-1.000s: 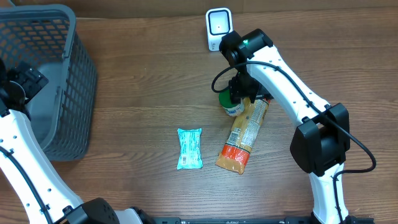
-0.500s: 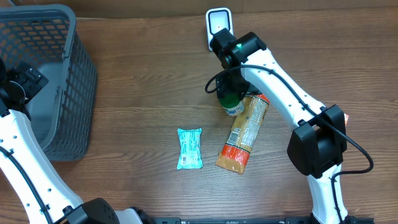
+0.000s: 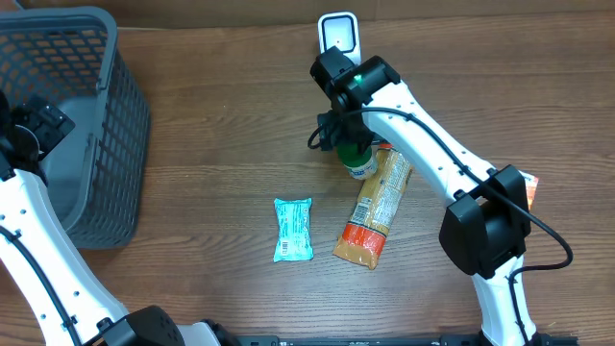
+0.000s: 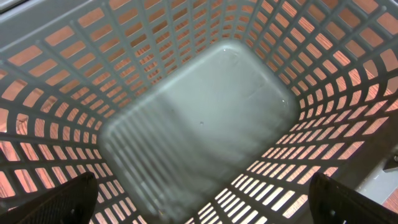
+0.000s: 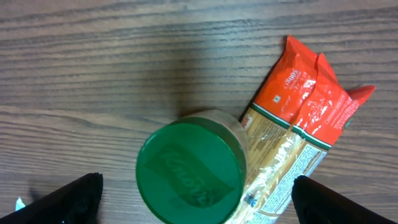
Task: Scan the item barcode
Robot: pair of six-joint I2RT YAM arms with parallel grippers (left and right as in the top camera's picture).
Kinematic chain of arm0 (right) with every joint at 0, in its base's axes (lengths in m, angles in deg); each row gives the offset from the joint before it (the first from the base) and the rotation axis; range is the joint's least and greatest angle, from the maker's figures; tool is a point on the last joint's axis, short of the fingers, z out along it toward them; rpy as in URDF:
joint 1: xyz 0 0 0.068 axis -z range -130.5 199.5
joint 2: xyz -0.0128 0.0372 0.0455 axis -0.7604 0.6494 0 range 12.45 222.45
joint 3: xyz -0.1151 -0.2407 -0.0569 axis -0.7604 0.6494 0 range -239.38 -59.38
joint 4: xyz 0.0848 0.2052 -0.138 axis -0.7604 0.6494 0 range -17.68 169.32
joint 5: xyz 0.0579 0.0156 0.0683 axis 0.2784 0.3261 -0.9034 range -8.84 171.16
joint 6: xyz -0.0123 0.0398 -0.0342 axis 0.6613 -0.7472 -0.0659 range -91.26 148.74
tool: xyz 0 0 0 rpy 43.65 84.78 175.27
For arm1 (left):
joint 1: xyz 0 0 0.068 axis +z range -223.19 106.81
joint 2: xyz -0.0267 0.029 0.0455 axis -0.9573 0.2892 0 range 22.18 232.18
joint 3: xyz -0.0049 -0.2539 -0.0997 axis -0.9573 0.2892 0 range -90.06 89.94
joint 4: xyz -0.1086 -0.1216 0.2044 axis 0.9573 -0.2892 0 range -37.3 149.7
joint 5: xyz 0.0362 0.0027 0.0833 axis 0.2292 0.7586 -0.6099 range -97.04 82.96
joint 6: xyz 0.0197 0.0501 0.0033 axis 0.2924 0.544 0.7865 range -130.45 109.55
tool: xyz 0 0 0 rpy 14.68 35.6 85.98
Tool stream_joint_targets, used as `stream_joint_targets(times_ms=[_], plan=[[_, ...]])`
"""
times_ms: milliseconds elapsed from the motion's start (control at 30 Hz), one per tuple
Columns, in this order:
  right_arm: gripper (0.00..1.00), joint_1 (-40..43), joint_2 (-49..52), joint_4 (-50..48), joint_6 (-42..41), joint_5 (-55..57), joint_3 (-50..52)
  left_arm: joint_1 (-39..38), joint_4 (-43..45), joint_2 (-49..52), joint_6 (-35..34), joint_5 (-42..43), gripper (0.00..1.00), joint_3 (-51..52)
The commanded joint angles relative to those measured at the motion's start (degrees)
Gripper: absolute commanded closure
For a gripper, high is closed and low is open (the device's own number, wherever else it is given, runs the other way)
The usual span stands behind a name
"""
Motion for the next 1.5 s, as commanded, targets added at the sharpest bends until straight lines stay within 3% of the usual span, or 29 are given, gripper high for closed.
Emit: stream_joint_targets(times_ms=[0,800,1467], plan=[[0.0,-1.1,-0.3,-0.4,-1.2,1.4,-0.6,-0.4,0.0,0.3,-0.7,-0.3,0.0,-1.4],[0.02,-1.8,5.2,1.2,-1.6,2.8,-0.2,-0.4,-0.1,0.3,-0.7,-0.3,0.0,-1.4],[0.16,-1.8,5.2,1.5,-1.6,2.7,2.0,-0.4,0.0,0.3,-0.7,-0.3,0.0,-1.4]])
